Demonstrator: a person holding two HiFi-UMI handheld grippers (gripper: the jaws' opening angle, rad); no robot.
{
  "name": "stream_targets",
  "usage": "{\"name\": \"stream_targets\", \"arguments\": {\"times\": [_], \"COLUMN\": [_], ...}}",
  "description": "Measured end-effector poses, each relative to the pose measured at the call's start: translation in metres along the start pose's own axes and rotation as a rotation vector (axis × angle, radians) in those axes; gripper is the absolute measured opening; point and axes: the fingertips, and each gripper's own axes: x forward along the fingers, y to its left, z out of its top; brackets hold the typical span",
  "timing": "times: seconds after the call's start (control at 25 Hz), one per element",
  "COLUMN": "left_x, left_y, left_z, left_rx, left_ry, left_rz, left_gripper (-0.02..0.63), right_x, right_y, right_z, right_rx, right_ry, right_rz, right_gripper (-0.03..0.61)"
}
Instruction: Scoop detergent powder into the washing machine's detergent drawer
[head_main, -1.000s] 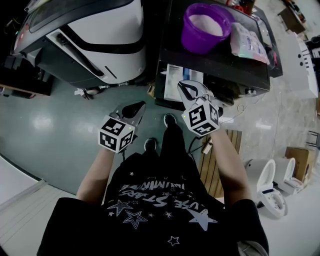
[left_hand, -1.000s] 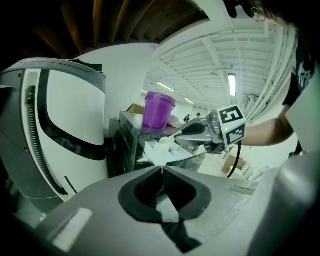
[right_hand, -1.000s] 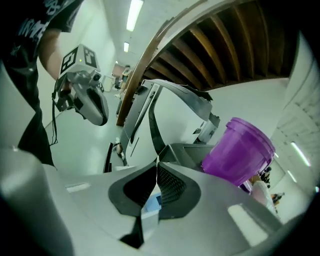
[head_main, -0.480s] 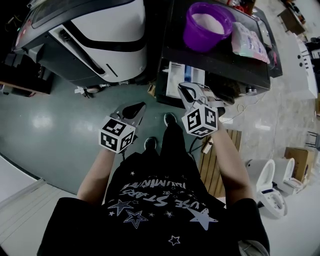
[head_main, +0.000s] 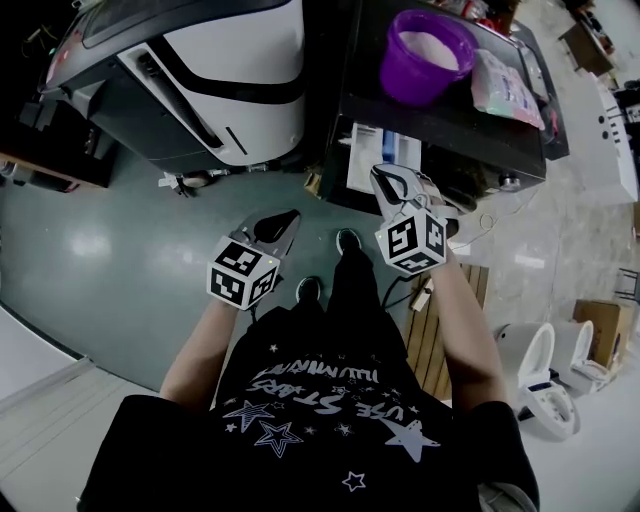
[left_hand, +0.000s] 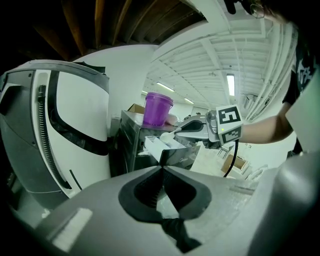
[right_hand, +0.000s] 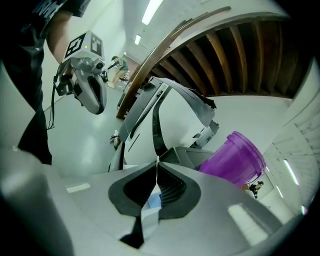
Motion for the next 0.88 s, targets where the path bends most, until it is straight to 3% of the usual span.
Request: {"name": "stream_targets", "arguments": {"times": [0.2, 0.44, 0.56, 0.88], "left_x": [-0.004, 0.002, 0.005, 0.006], "left_y": [-0.006, -0.018, -0.025, -0.061], "left_z": [0.0, 0.01, 0.016, 0.032], "left_rx": [0.016, 0.028, 0.034, 0.047], "left_ry": [-0.003, -0.027, -0.038, -0.075], "left_rz": [-0.02, -0.032, -0.035, -0.021], "left_gripper": [0.006, 0.006, 0.006, 0.006], "right_x": [-0.016, -0.04, -0.055, -0.108], "right_y": [-0.016, -0.045, -0.056, -0.046], "right_z": [0.008, 0.002, -0.001, -0.003], "right_rx": [0.162, 0.588, 0.772, 1.12], "right_ry": [-0.03, -0.143, -0.211, -0.374], "right_rz": [-0.064, -0.095, -0.091, -0.015], "right_gripper": [0.035, 0.035, 0.035, 0.035]}}
